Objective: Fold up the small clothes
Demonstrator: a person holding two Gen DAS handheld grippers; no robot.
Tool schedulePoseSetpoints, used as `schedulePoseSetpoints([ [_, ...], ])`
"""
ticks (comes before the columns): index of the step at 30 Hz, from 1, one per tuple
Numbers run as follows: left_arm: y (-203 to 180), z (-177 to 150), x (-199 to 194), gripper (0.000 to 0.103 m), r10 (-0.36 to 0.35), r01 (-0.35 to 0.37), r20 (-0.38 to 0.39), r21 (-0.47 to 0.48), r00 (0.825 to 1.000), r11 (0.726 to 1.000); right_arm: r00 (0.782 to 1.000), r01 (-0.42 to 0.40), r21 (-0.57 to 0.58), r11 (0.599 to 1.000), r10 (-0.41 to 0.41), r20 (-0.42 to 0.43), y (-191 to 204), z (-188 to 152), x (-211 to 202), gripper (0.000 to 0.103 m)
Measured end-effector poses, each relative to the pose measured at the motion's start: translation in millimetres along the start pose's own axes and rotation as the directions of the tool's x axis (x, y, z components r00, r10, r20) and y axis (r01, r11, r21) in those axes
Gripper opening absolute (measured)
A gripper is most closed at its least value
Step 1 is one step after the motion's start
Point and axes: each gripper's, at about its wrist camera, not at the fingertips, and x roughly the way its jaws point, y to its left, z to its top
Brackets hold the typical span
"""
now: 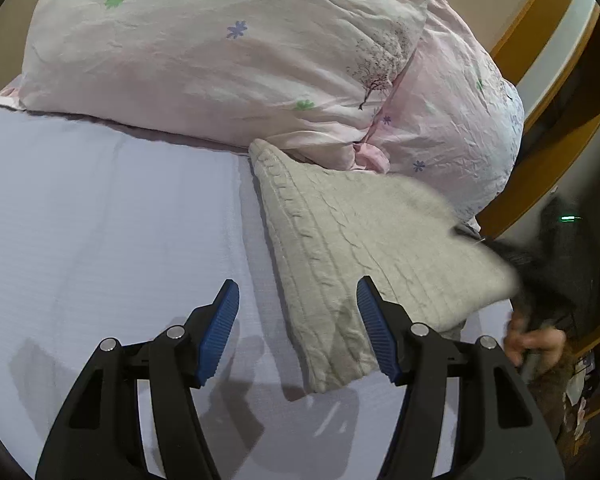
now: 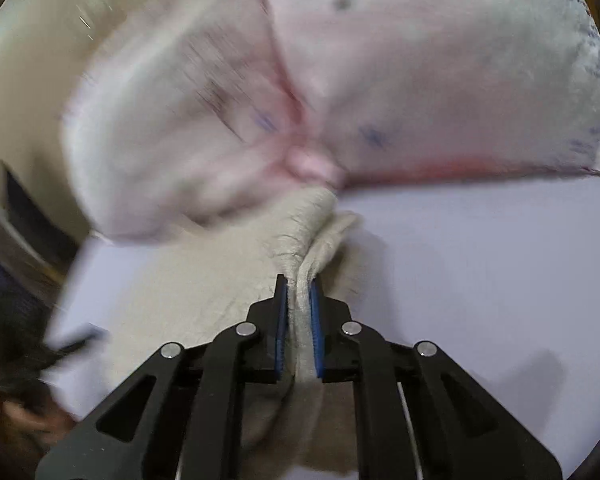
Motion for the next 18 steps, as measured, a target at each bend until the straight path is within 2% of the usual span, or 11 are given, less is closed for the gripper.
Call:
schedulePoseSetpoints([
  [2,-6,-1,-1,0.062,-0.014,0.014,0.005,0.022,1.000,1.000,0.999,0.003,0.030,1.000,-0.002,-0.035,-13,-6,7,0.020],
  [3,-10,-1,-1,0.063,-0.022,0.022,0.007,0.033,1.000,0.999,1.000,-0.002,0.045,0.999,0.003,-0.020,-17,-5,-2,0.031],
  [6,-27,0,-3,0.070,-0.059,0.057,0.017,0.089,0.998,0.994,0.993,-0.049,0.055,0.997,0.042,0.109,-14,-4,-48,0.049],
  [8,-45,2,-5,0.073,-0.098,0.094,0.027,0.138,0.995,0.986,0.974,-0.157,0.015,0.988,0.152,0.165,1,-14,-75,0.049],
  [9,-55,3,-4,0.076,-0.124,0.117,0.030,0.164,0.992,0.979,0.967,-0.209,-0.020,0.978,0.209,0.147,12,-21,-81,0.049],
  [11,-73,2,0,0.079,-0.181,0.172,0.027,0.200,0.983,0.964,0.967,-0.234,-0.065,0.970,0.239,0.090,27,-32,-74,0.047],
  [12,-83,0,7,0.079,-0.216,0.209,0.008,0.217,0.976,0.953,0.975,-0.213,-0.085,0.973,0.217,0.051,32,-39,-64,0.046],
  [14,-95,-7,30,0.079,-0.201,0.212,-0.070,0.242,0.977,0.947,0.997,-0.025,-0.114,0.993,0.017,-0.069,28,-58,-20,0.038],
  [15,-97,-16,52,0.077,-0.140,0.175,-0.148,0.257,0.979,0.950,0.998,-0.002,-0.126,0.992,-0.007,-0.068,24,-64,-9,0.038],
  [16,-98,-27,68,0.076,-0.079,0.138,-0.201,0.294,0.976,0.946,1.000,0.007,-0.172,0.985,-0.008,-0.005,23,-71,-14,0.038],
  [18,-106,-43,66,0.074,-0.011,0.079,-0.163,0.414,0.987,0.907,0.999,0.037,-0.199,0.979,-0.039,-0.005,25,-74,-18,0.038],
])
